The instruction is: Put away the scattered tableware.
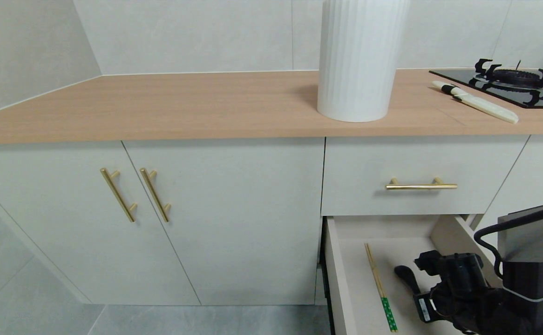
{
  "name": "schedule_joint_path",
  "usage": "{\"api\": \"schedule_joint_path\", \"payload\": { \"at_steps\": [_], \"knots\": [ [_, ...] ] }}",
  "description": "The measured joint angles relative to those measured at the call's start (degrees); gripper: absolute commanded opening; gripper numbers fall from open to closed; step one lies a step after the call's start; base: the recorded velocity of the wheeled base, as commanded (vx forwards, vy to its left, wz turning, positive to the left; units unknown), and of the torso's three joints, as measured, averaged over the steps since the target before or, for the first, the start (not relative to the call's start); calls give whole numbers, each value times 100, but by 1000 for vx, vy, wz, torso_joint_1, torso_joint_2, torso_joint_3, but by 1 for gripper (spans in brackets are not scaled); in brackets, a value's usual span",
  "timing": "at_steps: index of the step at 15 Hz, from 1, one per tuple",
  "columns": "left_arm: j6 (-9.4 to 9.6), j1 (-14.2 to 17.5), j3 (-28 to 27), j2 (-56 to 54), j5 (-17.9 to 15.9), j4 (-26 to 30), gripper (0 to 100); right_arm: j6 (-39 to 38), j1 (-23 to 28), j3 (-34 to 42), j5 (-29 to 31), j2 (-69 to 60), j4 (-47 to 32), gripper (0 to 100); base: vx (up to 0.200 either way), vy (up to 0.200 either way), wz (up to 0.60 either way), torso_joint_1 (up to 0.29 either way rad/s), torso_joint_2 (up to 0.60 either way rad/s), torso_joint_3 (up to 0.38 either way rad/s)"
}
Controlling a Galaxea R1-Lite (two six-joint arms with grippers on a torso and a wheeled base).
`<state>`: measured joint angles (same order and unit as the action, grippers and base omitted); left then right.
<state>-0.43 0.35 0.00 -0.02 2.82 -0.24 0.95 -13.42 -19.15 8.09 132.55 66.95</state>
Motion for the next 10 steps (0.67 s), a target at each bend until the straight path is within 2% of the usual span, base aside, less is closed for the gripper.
{"api": "schedule_joint_path", "payload": {
  "at_steps": [6, 10],
  "knots": [
    [0, -2, 0, 0, -4, 2, 100, -13, 0, 37, 0, -104, 46, 100, 0, 0, 0, 0, 0, 0],
    [0, -2, 0, 0, -4, 2, 100, -11, -2, 146, 0, -621, -137, 100, 0, 0, 0, 0, 0, 0]
  ]
}}
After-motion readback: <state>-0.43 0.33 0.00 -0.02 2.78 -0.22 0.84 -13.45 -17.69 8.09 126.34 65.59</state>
